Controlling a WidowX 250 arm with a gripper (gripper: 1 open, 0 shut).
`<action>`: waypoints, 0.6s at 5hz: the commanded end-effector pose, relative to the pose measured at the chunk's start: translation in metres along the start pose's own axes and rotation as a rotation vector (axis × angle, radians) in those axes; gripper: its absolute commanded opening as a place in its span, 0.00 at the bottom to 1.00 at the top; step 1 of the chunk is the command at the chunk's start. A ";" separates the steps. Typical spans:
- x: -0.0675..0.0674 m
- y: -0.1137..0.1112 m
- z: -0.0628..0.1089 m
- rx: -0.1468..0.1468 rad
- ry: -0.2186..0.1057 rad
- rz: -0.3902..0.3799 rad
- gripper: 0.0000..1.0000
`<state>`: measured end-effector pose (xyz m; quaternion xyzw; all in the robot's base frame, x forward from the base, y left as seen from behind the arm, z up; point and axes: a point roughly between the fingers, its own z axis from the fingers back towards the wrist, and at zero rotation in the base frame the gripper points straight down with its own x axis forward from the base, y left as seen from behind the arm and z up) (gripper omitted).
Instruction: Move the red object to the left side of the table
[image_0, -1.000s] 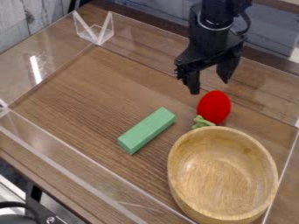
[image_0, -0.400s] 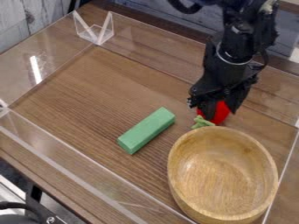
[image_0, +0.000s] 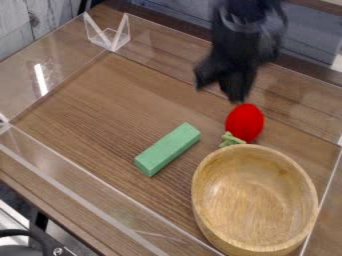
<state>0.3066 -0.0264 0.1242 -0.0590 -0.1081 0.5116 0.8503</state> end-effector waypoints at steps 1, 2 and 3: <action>0.031 0.005 0.041 -0.076 -0.043 0.069 0.00; 0.015 -0.006 0.033 -0.049 -0.075 0.183 1.00; -0.006 -0.020 0.026 -0.014 -0.100 0.281 0.00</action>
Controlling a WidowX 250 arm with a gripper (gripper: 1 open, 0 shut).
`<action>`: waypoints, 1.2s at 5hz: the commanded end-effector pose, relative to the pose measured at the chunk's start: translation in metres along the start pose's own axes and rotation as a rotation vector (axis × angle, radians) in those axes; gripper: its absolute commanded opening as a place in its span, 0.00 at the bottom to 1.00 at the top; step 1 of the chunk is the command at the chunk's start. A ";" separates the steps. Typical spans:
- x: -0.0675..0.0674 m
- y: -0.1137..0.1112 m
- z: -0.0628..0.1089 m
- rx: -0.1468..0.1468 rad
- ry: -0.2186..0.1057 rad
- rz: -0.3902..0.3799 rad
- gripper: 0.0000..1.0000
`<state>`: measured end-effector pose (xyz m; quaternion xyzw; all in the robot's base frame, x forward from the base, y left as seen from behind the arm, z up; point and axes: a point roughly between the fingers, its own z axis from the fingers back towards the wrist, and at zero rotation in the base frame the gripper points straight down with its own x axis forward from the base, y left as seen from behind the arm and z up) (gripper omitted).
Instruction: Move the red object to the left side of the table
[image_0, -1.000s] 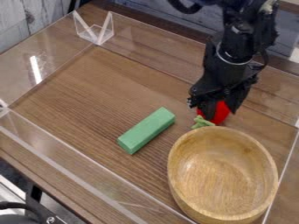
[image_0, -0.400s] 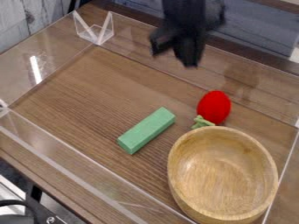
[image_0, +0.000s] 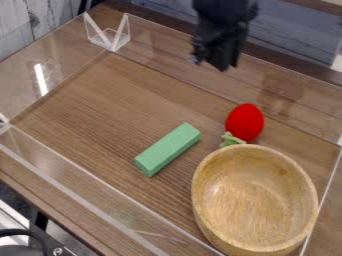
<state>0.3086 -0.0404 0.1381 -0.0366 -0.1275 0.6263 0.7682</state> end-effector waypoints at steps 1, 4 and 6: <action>-0.015 -0.015 0.003 -0.012 -0.040 0.113 1.00; -0.013 0.014 -0.030 0.005 -0.044 0.065 0.00; 0.032 0.002 0.005 -0.064 0.029 0.008 0.00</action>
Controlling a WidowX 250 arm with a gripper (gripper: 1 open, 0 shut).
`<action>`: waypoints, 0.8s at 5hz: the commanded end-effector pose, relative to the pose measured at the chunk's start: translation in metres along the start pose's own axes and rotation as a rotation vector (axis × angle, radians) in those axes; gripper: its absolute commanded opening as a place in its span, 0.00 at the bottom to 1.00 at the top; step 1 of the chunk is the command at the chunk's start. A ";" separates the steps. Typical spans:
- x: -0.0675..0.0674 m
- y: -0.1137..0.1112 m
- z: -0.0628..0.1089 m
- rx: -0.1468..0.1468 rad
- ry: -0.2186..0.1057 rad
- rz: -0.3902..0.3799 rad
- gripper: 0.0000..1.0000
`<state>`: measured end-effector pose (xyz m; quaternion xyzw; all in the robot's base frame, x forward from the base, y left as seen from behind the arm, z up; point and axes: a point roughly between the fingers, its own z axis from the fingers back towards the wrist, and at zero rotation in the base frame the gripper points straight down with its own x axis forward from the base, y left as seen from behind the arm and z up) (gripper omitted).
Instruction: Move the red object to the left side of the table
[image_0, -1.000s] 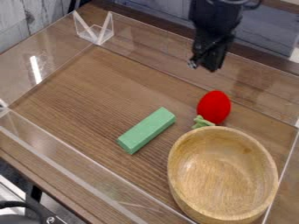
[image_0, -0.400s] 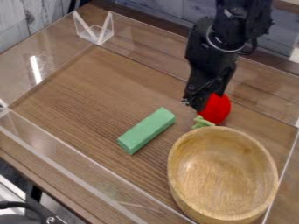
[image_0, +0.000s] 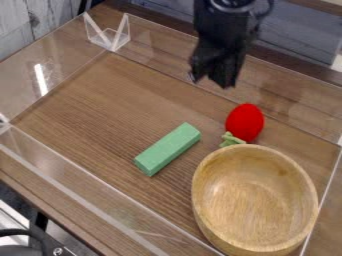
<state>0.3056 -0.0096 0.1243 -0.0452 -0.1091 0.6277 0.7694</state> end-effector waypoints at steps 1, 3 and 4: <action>-0.012 -0.019 0.012 -0.074 -0.007 0.002 0.00; -0.047 -0.019 -0.005 -0.065 0.007 -0.075 1.00; -0.046 -0.014 0.002 -0.076 0.022 -0.093 0.00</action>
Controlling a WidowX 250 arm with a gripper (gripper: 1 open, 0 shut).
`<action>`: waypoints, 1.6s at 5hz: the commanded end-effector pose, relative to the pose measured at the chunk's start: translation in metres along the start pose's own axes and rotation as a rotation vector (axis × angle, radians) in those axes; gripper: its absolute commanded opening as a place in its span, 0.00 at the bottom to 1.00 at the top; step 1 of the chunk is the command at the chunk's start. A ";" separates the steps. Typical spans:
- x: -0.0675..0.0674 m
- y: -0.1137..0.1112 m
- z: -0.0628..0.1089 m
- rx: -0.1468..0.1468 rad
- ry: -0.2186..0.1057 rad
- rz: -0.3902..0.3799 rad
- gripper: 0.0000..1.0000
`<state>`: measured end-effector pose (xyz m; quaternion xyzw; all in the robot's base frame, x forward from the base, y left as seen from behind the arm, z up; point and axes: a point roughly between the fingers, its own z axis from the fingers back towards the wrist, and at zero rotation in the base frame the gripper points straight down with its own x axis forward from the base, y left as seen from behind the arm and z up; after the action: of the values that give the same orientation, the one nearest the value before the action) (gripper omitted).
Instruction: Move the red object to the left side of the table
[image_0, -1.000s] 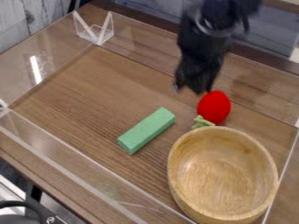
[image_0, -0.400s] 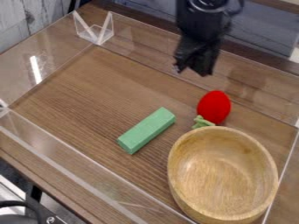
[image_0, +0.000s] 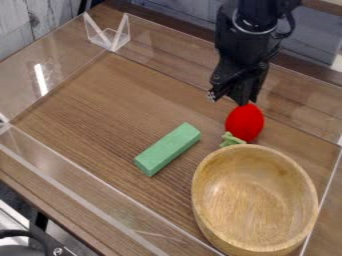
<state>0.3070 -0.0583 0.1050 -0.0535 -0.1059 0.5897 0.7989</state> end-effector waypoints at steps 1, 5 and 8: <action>0.010 -0.006 0.042 -0.097 0.033 -0.025 0.00; 0.026 0.012 0.045 -0.106 0.018 0.162 0.00; -0.004 0.005 -0.003 -0.052 -0.017 0.207 1.00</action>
<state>0.2988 -0.0591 0.0908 -0.0658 -0.1118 0.6662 0.7344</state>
